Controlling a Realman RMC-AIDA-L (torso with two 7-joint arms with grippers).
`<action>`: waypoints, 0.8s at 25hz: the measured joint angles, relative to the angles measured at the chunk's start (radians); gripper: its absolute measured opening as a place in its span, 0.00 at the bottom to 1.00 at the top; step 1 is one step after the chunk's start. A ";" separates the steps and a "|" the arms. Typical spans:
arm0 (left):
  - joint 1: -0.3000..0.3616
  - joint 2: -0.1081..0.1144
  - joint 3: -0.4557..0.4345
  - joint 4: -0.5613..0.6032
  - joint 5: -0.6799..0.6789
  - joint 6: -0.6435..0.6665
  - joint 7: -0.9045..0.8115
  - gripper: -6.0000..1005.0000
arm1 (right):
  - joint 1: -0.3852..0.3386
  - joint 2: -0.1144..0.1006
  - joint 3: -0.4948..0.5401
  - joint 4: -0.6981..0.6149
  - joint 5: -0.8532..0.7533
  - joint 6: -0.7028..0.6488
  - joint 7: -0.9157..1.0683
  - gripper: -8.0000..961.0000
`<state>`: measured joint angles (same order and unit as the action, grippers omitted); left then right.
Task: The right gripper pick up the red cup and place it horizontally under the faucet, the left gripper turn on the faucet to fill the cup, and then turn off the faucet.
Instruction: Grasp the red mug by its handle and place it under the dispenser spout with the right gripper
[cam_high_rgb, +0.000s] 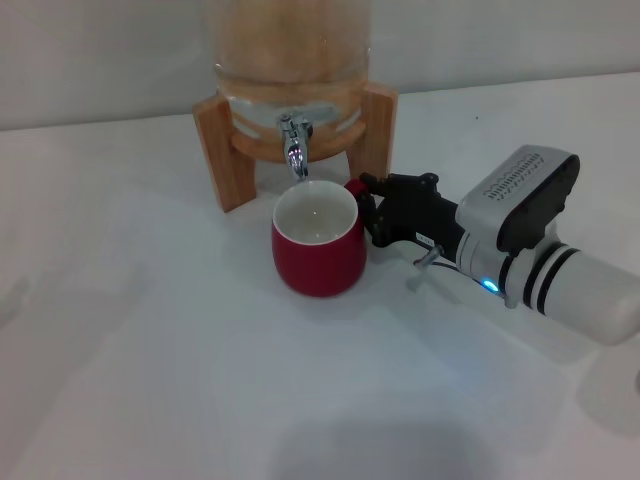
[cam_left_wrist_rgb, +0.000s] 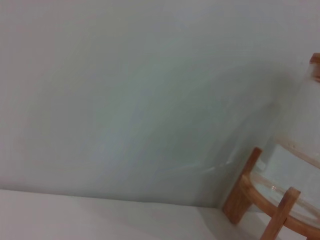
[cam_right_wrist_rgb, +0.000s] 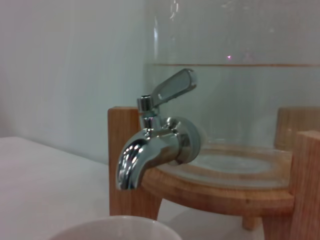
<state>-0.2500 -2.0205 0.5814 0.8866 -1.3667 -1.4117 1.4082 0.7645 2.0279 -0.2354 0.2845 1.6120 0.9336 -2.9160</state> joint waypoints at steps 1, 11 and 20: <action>0.000 0.000 0.000 0.000 0.000 0.000 0.000 0.80 | 0.002 0.000 0.003 0.000 -0.001 -0.004 0.000 0.18; 0.000 -0.001 0.000 0.000 0.000 -0.001 0.000 0.80 | 0.015 0.000 0.064 0.001 -0.012 -0.044 0.000 0.18; -0.010 -0.003 0.000 0.000 0.005 0.001 0.000 0.80 | 0.033 0.000 0.094 0.001 -0.012 -0.100 0.000 0.18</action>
<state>-0.2596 -2.0240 0.5814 0.8866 -1.3622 -1.4106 1.4081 0.7977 2.0279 -0.1415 0.2854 1.5997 0.8334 -2.9162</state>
